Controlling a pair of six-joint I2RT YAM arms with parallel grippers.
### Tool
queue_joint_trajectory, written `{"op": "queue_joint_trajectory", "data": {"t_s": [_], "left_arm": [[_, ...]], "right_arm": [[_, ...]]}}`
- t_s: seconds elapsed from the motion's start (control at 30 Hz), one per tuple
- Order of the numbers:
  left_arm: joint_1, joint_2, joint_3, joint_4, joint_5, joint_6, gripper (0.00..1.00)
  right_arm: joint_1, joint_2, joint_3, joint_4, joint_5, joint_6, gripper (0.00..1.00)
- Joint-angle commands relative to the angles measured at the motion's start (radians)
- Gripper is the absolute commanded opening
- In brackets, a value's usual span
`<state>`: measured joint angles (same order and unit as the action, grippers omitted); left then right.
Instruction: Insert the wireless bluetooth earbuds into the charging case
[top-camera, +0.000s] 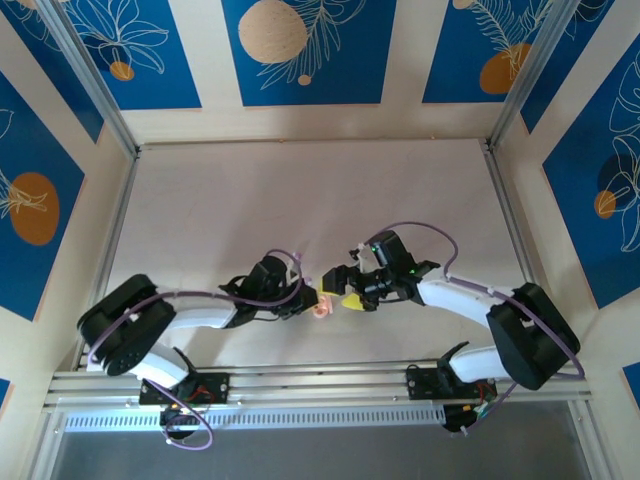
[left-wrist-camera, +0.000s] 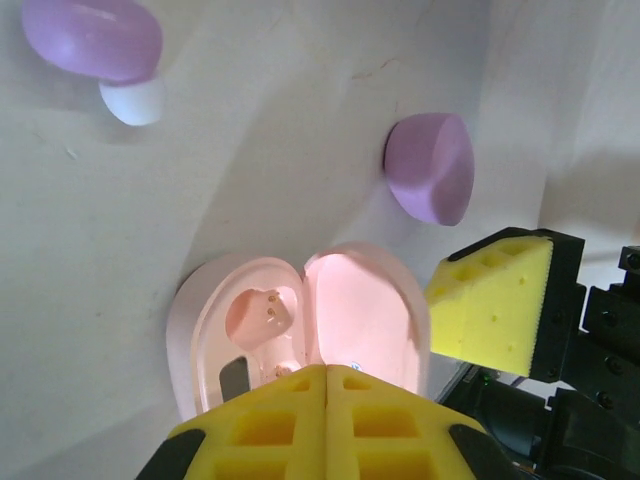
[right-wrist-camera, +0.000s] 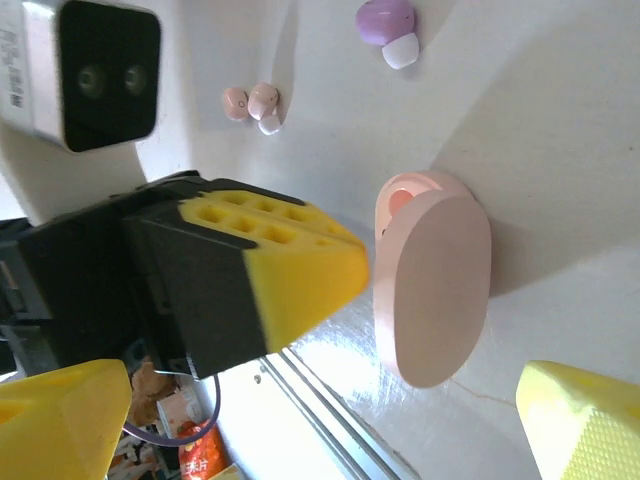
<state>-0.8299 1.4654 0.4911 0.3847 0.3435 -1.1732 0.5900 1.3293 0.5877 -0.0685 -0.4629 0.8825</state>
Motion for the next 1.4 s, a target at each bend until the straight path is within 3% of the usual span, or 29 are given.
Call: {"op": "queue_joint_trajectory", "data": {"t_s": [0.0, 0.2, 0.33, 0.5, 0.77, 1.0, 1.37], "left_arm": [[-0.007, -0.096, 0.051, -0.212, -0.081, 0.083, 0.09], [0.017, -0.238, 0.145, -0.535, -0.186, 0.220, 0.33], [0.066, -0.265, 0.181, -0.625, -0.182, 0.292, 0.38], [0.139, -0.195, 0.223, -0.642, -0.087, 0.365, 0.23], [0.142, -0.010, 0.330, -0.630, -0.012, 0.448, 0.00], [0.134, 0.131, 0.499, -0.749, -0.007, 0.547, 0.00], [0.104, 0.340, 0.710, -0.956, 0.011, 0.670, 0.00]], "right_arm": [[-0.006, -0.045, 0.044, -0.132, 0.038, -0.065, 0.99], [-0.009, -0.082, 0.085, -0.222, 0.062, -0.125, 0.99], [-0.007, -0.099, 0.071, -0.222, 0.035, -0.141, 0.99], [0.011, -0.183, -0.021, -0.195, 0.029, -0.112, 0.96], [0.002, -0.297, -0.104, -0.218, 0.090, -0.071, 0.86], [-0.004, -0.290, -0.114, -0.249, 0.117, -0.095, 0.68], [-0.022, -0.303, -0.131, -0.266, 0.128, -0.104, 0.66]]}}
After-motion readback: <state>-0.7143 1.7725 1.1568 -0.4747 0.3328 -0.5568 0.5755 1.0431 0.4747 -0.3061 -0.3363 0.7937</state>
